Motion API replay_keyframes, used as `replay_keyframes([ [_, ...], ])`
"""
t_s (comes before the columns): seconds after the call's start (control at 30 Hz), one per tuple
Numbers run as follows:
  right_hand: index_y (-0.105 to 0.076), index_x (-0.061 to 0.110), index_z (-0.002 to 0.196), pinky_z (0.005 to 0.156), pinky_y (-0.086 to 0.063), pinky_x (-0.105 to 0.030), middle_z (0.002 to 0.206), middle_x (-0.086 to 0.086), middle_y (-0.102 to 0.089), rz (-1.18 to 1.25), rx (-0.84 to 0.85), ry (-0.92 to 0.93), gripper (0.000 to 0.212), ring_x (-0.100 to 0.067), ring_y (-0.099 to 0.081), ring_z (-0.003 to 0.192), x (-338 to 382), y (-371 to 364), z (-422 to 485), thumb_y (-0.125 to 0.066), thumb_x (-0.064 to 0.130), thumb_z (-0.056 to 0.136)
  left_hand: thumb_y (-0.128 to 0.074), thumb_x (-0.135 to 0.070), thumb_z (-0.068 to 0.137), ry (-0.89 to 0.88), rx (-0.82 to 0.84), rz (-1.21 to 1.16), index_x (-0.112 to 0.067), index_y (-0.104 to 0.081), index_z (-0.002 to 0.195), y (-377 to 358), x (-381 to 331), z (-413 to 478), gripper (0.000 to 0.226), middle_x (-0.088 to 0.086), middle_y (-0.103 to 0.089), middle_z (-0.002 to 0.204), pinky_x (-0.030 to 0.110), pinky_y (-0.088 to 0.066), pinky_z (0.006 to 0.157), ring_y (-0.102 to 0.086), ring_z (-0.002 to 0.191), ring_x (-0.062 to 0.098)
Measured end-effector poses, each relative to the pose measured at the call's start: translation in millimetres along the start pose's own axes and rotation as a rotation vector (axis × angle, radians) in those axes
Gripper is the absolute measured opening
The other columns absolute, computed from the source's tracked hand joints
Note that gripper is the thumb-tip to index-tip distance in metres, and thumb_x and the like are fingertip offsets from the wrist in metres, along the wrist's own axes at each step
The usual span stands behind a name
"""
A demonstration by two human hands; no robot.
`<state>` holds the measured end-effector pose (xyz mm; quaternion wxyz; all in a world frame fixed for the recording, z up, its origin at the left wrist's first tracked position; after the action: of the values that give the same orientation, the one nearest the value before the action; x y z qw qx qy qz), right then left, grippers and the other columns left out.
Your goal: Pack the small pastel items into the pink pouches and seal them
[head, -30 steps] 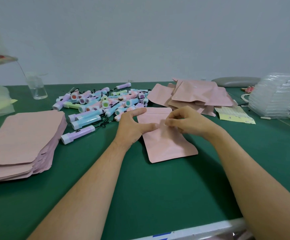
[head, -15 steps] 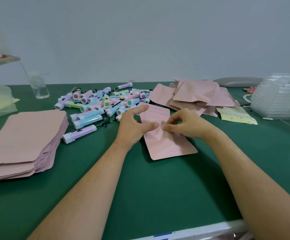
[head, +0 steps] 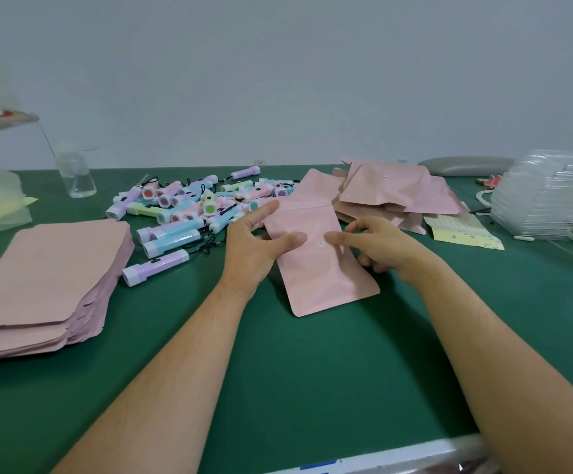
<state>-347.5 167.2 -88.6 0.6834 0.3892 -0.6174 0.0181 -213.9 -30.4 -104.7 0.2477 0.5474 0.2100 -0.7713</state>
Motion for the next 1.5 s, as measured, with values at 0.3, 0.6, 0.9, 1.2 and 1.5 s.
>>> replay_keyframes([
  [0.3, -0.077, 0.023, 0.093, 0.048, -0.039, -0.023, 0.088, -0.007, -0.075, 0.185, 0.358, 0.145, 0.036, -0.019, -0.064, 0.069, 5.0, -17.4, -12.4, -0.087, 0.053, 0.077, -0.099, -0.021, 0.063, 0.005, -0.176, -0.316, -0.015, -0.056, 0.146, 17.1, -11.9, 0.1, 0.094, -0.017, -0.075, 0.119, 0.020, -0.059, 0.087, -0.071, 0.107, -0.005],
  [0.6, -0.069, 0.007, 0.106, 0.060, -0.059, -0.029, 0.082, -0.007, -0.074, 0.649, -0.135, 0.293, 0.025, -0.020, -0.070, 0.063, 26.7, -0.4, -5.3, -0.078, 0.025, 0.092, -0.093, -0.040, 0.078, 0.166, -0.020, -0.548, -0.023, -0.019, 0.163, 2.1, -7.5, -5.6, 0.113, 0.003, -0.069, 0.138, 0.035, -0.059, 0.101, -0.072, 0.120, 0.021],
  [0.9, -0.063, 0.006, 0.105, 0.057, -0.059, -0.031, 0.087, -0.016, -0.072, 0.777, -0.509, 0.193, 0.023, -0.023, -0.072, 0.060, 33.7, 81.3, 31.0, -0.068, 0.028, 0.099, -0.077, -0.022, 0.096, 0.274, -0.037, -0.472, -0.021, -0.045, 0.150, 0.3, 4.3, -2.3, 0.063, 0.013, -0.065, 0.137, 0.037, -0.064, 0.079, -0.078, 0.105, 0.027],
  [1.2, -0.059, 0.001, 0.104, 0.055, -0.059, -0.028, 0.071, -0.013, -0.074, 0.636, -0.424, -0.086, 0.022, -0.020, -0.070, 0.057, 12.0, 94.3, 59.6, -0.068, 0.020, 0.099, -0.075, -0.019, 0.097, 0.317, -0.064, -0.458, -0.022, -0.055, 0.139, -0.8, 0.8, -3.2, 0.047, 0.016, -0.065, 0.139, 0.036, -0.064, 0.076, -0.079, 0.100, 0.026],
  [1.5, -0.036, 0.020, 0.140, 0.041, -0.040, -0.020, 0.088, -0.004, -0.068, 0.493, -0.526, 0.095, 0.054, -0.014, -0.053, 0.045, 34.1, 29.5, 23.0, -0.058, 0.015, 0.091, -0.069, -0.011, 0.098, 0.164, -0.242, -0.343, -0.021, -0.060, 0.128, 9.3, -9.8, -3.3, 0.033, 0.010, -0.073, 0.111, 0.029, -0.064, 0.075, -0.075, 0.081, 0.018],
])
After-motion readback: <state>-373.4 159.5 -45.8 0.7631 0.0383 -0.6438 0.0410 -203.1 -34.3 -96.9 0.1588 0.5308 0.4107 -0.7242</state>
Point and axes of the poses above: each hand's wrist, its own z-axis towards the middle knuckle, its own y-axis out of the back of the hand, x = y × z, the point moved 5 cm from there along z, towards the middle knuckle
